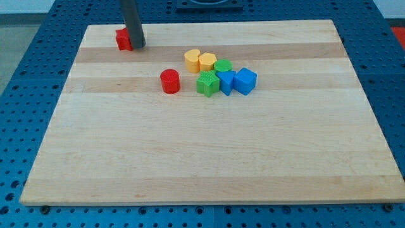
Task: Move your arm towards the blue triangle and the blue cube
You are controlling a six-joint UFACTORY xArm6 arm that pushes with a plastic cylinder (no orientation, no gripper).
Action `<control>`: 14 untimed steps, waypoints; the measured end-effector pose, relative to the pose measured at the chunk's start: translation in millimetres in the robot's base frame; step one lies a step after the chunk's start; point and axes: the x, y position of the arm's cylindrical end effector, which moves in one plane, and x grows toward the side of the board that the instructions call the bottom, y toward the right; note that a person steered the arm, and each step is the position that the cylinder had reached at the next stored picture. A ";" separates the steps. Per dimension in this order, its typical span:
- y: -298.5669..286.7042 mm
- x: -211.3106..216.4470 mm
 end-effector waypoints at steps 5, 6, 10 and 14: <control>-31.5 15.7; -35.6 0.3; -30.4 44.8; 146.4 197.6</control>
